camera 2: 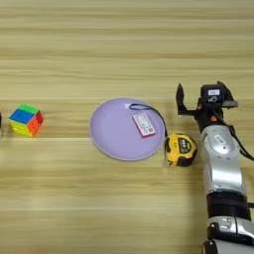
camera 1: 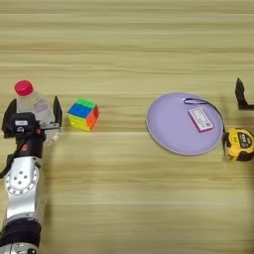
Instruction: Move the objects on the table
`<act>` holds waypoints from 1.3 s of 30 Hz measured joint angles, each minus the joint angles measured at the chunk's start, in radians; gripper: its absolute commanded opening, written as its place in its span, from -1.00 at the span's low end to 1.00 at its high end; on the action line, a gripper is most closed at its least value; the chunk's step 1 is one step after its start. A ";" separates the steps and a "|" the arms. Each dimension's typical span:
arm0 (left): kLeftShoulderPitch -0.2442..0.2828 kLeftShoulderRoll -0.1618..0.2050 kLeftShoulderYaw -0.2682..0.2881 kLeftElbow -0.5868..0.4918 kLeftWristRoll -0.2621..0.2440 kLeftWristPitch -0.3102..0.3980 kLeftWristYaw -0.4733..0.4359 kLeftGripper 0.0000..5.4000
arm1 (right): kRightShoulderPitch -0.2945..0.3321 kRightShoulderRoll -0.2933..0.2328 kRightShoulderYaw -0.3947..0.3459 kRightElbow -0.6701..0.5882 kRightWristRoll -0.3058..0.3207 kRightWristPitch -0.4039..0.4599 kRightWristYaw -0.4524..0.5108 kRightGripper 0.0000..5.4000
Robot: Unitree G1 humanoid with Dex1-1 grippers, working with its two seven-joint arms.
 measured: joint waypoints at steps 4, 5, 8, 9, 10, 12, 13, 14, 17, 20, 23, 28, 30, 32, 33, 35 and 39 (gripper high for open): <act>0.000 0.002 0.000 -0.005 0.000 0.001 0.001 0.99 | 0.000 0.000 0.002 0.000 0.002 -0.002 0.000 1.00; 0.000 0.002 0.000 -0.006 0.000 0.002 0.001 0.99 | 0.000 0.000 0.002 0.000 0.003 -0.002 0.000 1.00; 0.001 0.002 0.000 -0.007 0.000 0.005 0.001 0.88 | -0.002 0.000 0.000 0.006 0.005 -0.003 0.000 1.00; 0.001 0.002 0.000 -0.009 0.000 0.005 0.001 0.86 | -0.004 0.000 -0.002 0.014 0.006 -0.003 0.000 1.00; 0.001 0.002 0.000 -0.010 0.001 0.006 0.002 0.79 | -0.004 0.000 -0.003 0.018 0.008 -0.003 0.000 1.00; 0.001 0.002 0.000 -0.012 0.001 0.006 0.002 0.74 | -0.004 0.000 -0.004 0.020 0.012 -0.003 0.000 1.00; 0.001 0.002 0.000 -0.012 0.001 0.006 0.002 0.71 | -0.004 0.000 -0.004 0.020 0.013 -0.003 0.000 1.00; 0.001 0.002 0.000 -0.012 0.001 0.006 0.002 0.67 | -0.004 0.000 -0.004 0.020 0.013 -0.003 0.000 1.00; 0.001 0.002 0.001 -0.012 0.000 0.006 0.001 0.57 | -0.004 0.000 -0.004 0.020 0.014 -0.003 0.000 1.00; 0.001 0.003 0.001 -0.012 0.000 0.005 0.001 0.49 | -0.004 0.000 -0.004 0.020 0.016 -0.003 0.000 1.00; 0.001 0.003 0.001 -0.012 0.000 0.005 -0.001 0.35 | -0.004 0.000 -0.004 0.020 0.017 -0.003 -0.001 1.00; 0.003 0.003 0.001 -0.016 -0.001 0.008 -0.001 0.26 | -0.004 0.000 -0.004 0.023 0.017 -0.003 -0.001 1.00; 0.004 0.003 0.001 -0.023 -0.001 0.017 -0.001 0.24 | -0.006 0.000 -0.004 0.028 0.018 -0.003 -0.001 1.00; 0.005 0.003 0.001 -0.034 -0.002 0.030 -0.001 0.22 | -0.010 0.000 -0.004 0.034 0.018 -0.003 -0.001 1.00; 0.005 0.003 0.001 -0.037 -0.002 0.035 -0.001 0.22 | -0.013 0.000 -0.004 0.035 0.018 -0.003 -0.001 1.00; 0.005 0.003 0.001 -0.046 -0.002 0.047 -0.001 0.21 | -0.018 0.000 -0.004 0.038 0.018 -0.003 -0.001 1.00; 0.002 0.010 0.002 -0.085 -0.002 0.079 0.001 0.21 | -0.022 0.000 -0.003 0.055 0.018 -0.005 -0.001 1.00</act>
